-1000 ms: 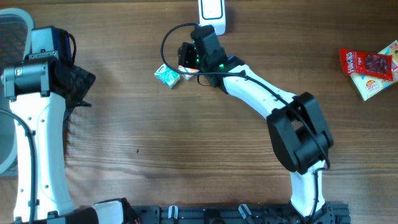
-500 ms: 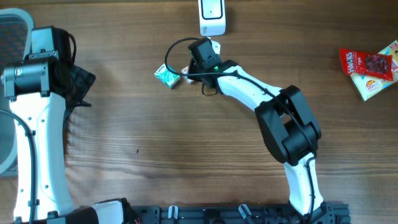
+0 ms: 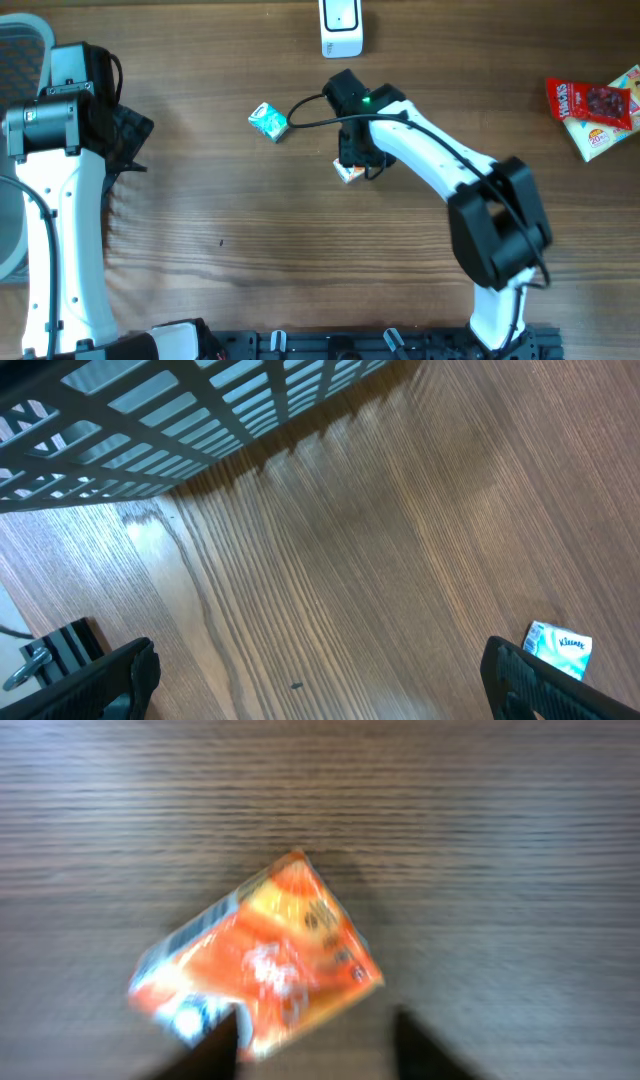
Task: Scan the item barcode
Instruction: 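Reach the right gripper to the orange tissue pack and grasp it, then lift the orange tissue pack and hold it up to the scanner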
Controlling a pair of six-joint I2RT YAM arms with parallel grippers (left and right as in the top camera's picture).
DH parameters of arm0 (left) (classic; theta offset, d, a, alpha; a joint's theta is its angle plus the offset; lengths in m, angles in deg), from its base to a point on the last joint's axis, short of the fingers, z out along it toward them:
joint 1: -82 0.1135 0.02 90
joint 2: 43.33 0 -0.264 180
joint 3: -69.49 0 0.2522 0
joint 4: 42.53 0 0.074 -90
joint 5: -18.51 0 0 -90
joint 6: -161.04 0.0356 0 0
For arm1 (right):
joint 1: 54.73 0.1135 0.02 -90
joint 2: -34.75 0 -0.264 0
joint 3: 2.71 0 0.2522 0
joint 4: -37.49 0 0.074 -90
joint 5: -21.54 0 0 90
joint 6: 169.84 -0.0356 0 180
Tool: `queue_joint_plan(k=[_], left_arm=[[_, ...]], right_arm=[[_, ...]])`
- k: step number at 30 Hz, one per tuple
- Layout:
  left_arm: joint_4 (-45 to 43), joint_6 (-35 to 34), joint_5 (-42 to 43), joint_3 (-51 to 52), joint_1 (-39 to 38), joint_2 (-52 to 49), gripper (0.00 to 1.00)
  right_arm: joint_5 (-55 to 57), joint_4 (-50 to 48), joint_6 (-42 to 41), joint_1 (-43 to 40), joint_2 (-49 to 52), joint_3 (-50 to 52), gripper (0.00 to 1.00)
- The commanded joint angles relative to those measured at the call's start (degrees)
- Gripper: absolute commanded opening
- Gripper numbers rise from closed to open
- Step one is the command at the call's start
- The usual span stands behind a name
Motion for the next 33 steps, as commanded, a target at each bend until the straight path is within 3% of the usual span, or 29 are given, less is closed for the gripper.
queue_joint_plan(k=[1,8,13,18,24,31,33], left_arm=[[0.04,-0.52,-0.35,0.28,0.28,-0.04,1.0],[0.02,-0.52,-0.35,0.28,0.28,-0.04,1.0],[0.02,-0.52,-0.35,0.28,0.28,-0.04,1.0],[0.02,-0.52,-0.35,0.28,0.28,-0.04,1.0],[0.02,-0.52,-0.35,0.28,0.28,-0.04,1.0],[0.02,-0.52,-0.35,0.28,0.28,-0.04,1.0],[0.02,-0.55,-0.35,0.28,0.28,-0.04,1.0]], right_arm=[[0.94,1.29,-1.66,-0.46,-6.4,0.13,1.0],[-6.82,2.8,-10.64,-2.99,-6.78,3.06,1.0],[-11.06,-5.03,-29.31,-5.84,-6.78,13.03,0.94],[-18.88,-16.83,-30.58,-6.47,-6.73,19.28,0.8],[-18.43,-21.79,-32.04,-6.47,-5.22,22.12,0.84],[-21.33,-24.26,-31.82,-6.49,-2.75,22.75,0.41],[-21.03,-24.26,-31.78,-6.49,-2.75,22.75,0.33]])
